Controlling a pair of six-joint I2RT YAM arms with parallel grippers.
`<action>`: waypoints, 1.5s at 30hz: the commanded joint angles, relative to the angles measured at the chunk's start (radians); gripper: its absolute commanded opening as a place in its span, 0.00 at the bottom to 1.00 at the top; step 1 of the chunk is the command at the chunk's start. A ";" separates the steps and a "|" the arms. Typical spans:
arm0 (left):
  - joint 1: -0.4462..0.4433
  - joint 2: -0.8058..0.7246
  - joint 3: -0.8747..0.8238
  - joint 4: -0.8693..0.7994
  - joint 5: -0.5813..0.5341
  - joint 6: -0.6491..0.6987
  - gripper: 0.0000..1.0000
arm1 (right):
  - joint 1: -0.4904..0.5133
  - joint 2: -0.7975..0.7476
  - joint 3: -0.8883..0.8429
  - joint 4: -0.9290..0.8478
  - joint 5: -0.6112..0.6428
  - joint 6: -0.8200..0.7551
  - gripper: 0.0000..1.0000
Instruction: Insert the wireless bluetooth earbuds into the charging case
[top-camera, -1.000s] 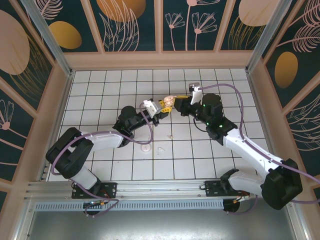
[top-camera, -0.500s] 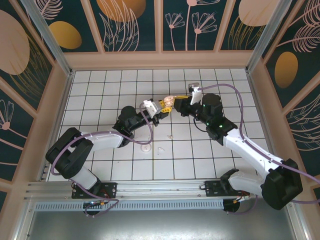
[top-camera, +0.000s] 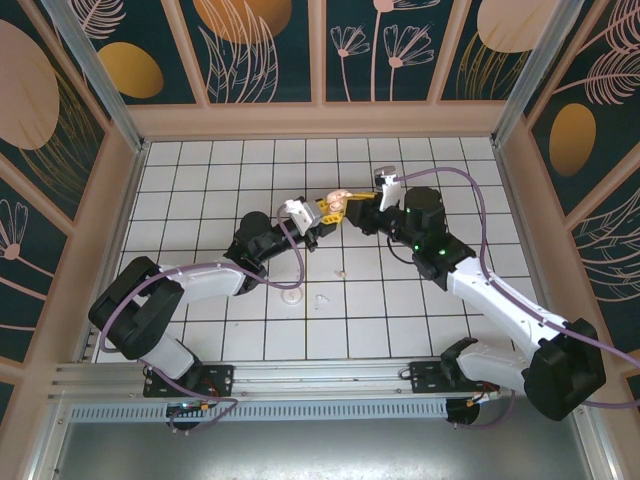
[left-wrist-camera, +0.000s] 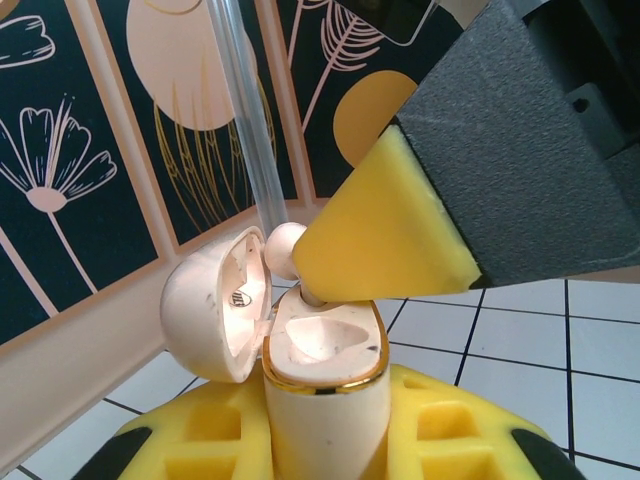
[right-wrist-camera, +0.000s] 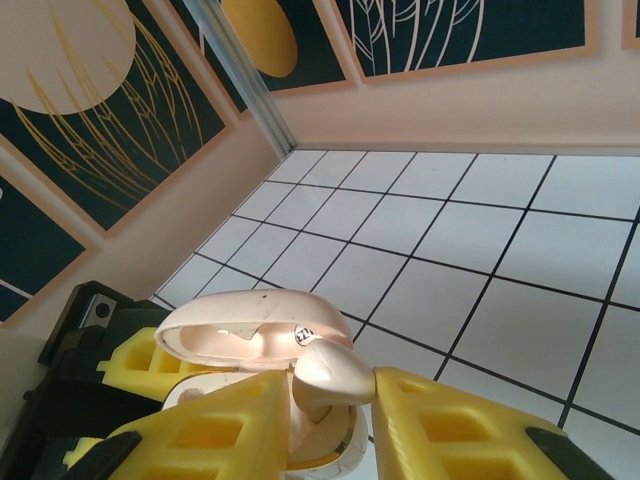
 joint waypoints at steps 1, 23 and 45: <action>-0.004 -0.031 0.031 0.058 -0.013 -0.001 0.13 | 0.014 -0.002 0.030 -0.019 -0.035 -0.011 0.30; -0.006 -0.020 0.039 0.034 -0.027 0.013 0.13 | 0.012 -0.017 0.089 -0.020 -0.043 0.008 0.64; -0.006 -0.022 0.041 0.017 -0.008 -0.006 0.13 | -0.154 -0.023 0.171 -0.088 -0.345 0.181 0.62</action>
